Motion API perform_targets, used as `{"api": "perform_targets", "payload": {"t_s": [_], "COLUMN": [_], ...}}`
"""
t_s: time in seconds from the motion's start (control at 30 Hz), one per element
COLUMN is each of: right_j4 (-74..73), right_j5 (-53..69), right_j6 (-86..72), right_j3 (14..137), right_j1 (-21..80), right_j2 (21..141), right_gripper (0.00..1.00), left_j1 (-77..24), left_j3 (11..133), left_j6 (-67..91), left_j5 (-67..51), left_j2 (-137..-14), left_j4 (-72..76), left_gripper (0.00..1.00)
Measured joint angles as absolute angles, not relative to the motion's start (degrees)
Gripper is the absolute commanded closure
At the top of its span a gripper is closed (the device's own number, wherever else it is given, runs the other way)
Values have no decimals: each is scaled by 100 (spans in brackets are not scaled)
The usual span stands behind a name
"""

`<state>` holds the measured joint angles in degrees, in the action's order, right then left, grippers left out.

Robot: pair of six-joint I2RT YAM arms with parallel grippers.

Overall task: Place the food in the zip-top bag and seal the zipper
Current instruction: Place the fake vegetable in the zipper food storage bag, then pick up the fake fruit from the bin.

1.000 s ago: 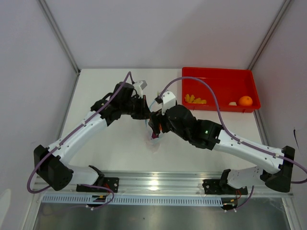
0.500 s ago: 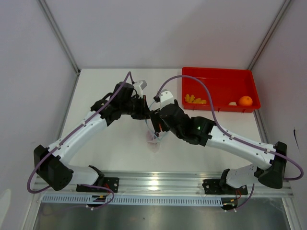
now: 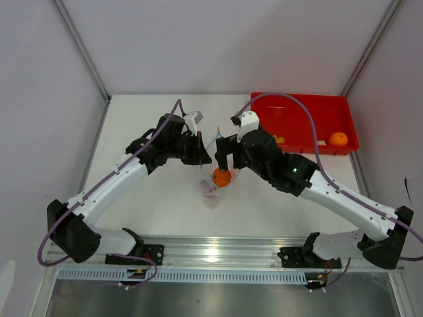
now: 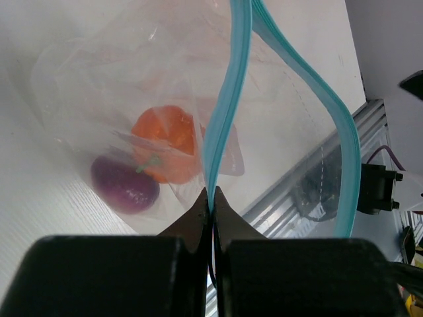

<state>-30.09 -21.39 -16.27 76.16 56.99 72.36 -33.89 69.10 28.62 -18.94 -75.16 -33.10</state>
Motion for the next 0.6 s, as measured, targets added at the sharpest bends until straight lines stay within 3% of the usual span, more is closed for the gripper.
{"api": "perform_targets", "payload": {"t_s": [0.23,0.37,0.6], "right_j4": [-2965,-2906,-2836], "right_j5": [-1605,-1208,-226], "right_j6": [-1597,-1649,-2034], "right_j3": [8189,8809,8862], "right_j1": [5041,4016,1601], "right_j2": [7022,7011,7231], "right_gripper": [1,0,1], "left_j1": [-3387,-3385,-3382], "left_j3": [6910,6910,6803], "left_j6": [2847,2832,2790], "left_j5": [-1925,-2010,-2156], "left_j2": [-7498,-7498,-7443], "left_j4": [-3221,-3216,-3011], "left_gripper": [100,99,98]}}
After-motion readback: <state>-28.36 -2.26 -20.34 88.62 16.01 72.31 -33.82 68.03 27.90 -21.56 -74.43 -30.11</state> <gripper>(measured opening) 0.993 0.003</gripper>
